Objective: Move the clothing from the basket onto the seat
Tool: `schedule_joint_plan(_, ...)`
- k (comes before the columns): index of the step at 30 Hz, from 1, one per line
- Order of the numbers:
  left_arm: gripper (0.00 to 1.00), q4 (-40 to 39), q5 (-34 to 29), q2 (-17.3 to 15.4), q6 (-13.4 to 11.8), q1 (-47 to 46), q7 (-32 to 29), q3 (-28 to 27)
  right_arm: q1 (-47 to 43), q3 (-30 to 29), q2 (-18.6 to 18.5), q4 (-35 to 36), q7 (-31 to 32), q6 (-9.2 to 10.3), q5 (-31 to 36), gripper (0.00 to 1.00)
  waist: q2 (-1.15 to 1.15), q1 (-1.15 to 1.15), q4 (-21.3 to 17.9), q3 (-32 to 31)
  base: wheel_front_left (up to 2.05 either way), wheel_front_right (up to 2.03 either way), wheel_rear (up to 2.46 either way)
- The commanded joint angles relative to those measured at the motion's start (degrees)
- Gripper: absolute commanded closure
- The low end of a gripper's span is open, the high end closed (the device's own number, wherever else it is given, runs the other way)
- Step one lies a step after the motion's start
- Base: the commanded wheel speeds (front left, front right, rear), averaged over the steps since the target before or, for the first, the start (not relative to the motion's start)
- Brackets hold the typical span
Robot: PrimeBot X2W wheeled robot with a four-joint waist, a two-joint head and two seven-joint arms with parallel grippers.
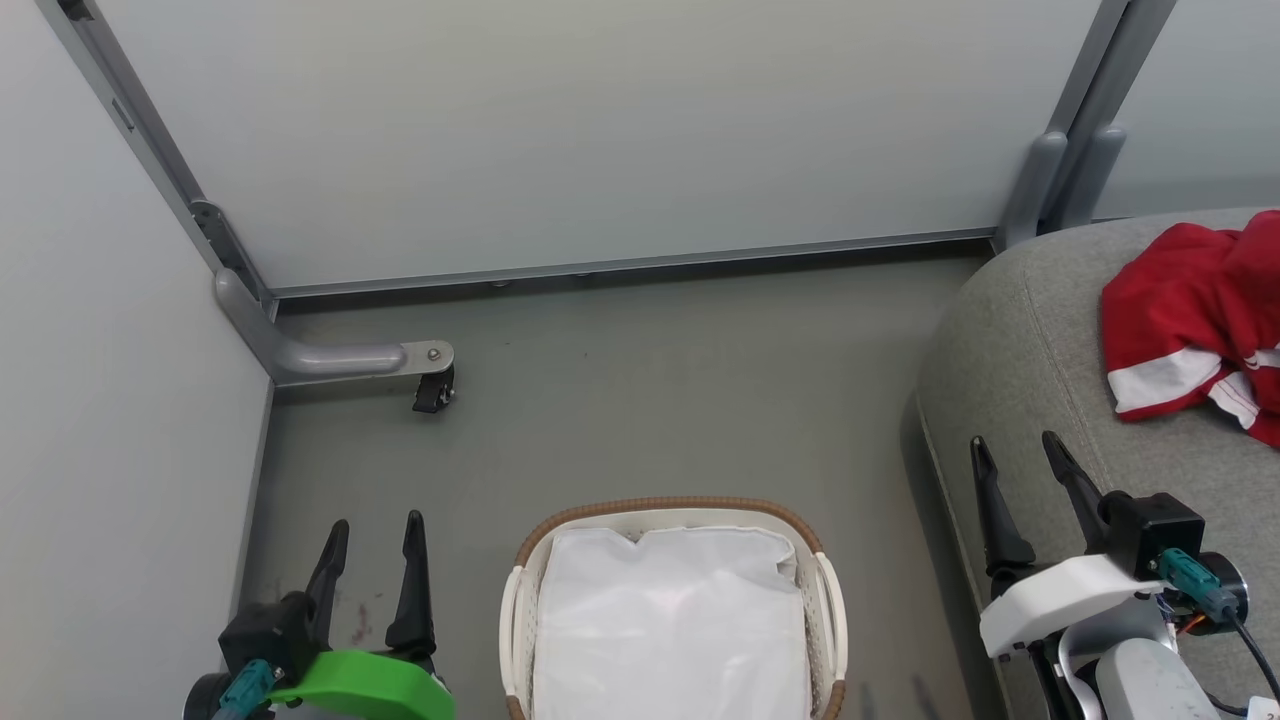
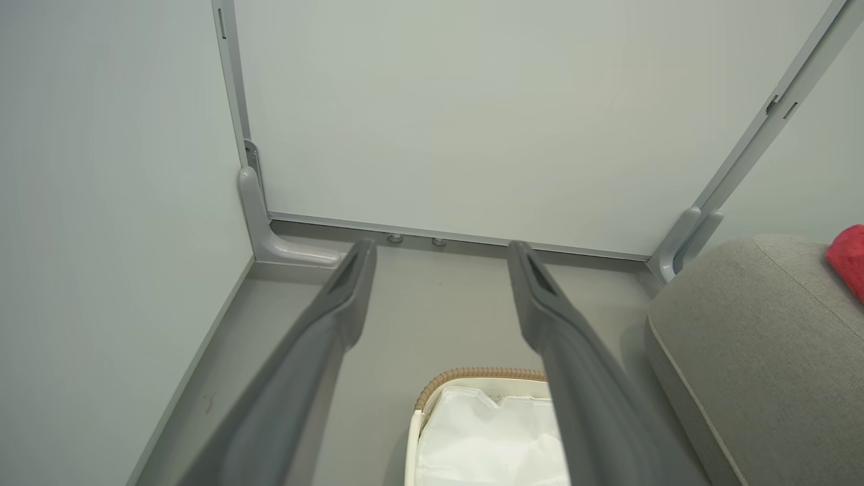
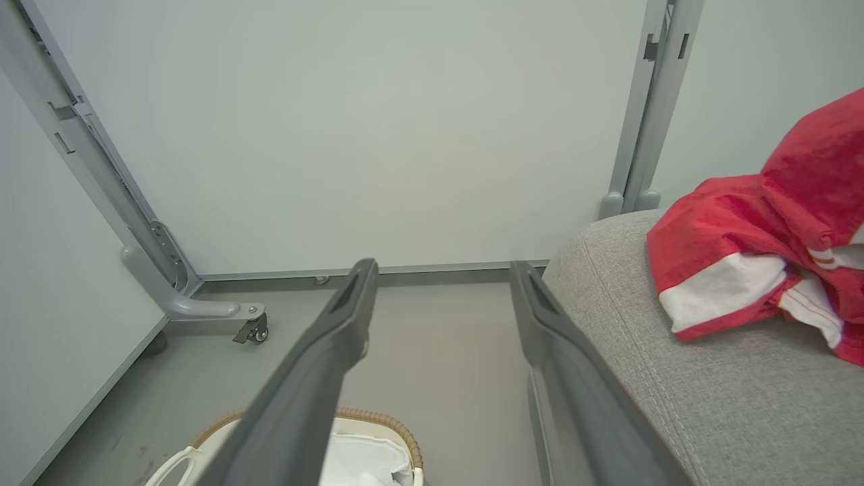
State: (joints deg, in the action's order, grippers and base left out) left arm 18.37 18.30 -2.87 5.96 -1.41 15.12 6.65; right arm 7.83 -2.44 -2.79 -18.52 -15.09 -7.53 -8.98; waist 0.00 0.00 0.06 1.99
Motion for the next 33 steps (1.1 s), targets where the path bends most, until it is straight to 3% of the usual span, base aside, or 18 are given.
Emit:
schedule_joint_plan(1,0.00,0.0,0.5,0.0,-0.2,0.6,0.0,-0.1,-0.8,0.1,-0.2,0.3,-0.1,0.08,-0.4,0.00,0.00,0.00,0.0,0.0,0.00,0.00,0.00)
schedule_joint_plan(6,0.00,0.4,1.4,0.0,0.1,0.8,0.0,0.1,-0.9,0.1,-0.2,0.2,-0.1,0.08,-0.6,0.00,0.00,0.00,0.1,-0.3,0.00,0.00,0.00)
schedule_joint_plan(7,1.00,0.5,1.0,0.0,0.0,0.0,0.0,0.2,-0.2,0.1,0.0,-0.1,0.0,0.00,-0.2,1.00,0.00,0.00,0.1,-0.3,0.00,0.00,0.00)
schedule_joint_plan(11,1.00,2.4,1.3,0.1,0.0,0.2,-0.1,0.5,-0.8,0.1,0.5,-2.1,0.2,0.00,-0.4,1.00,0.00,0.00,0.1,-0.3,0.00,0.00,0.00)
schedule_joint_plan(33,1.00,0.5,21.4,0.0,0.5,-1.4,-6.1,-3.4,-1.0,-1.1,0.3,-0.1,6.1,0.01,-23.3,1.00,0.00,0.00,0.1,-0.5,0.00,0.00,0.00)
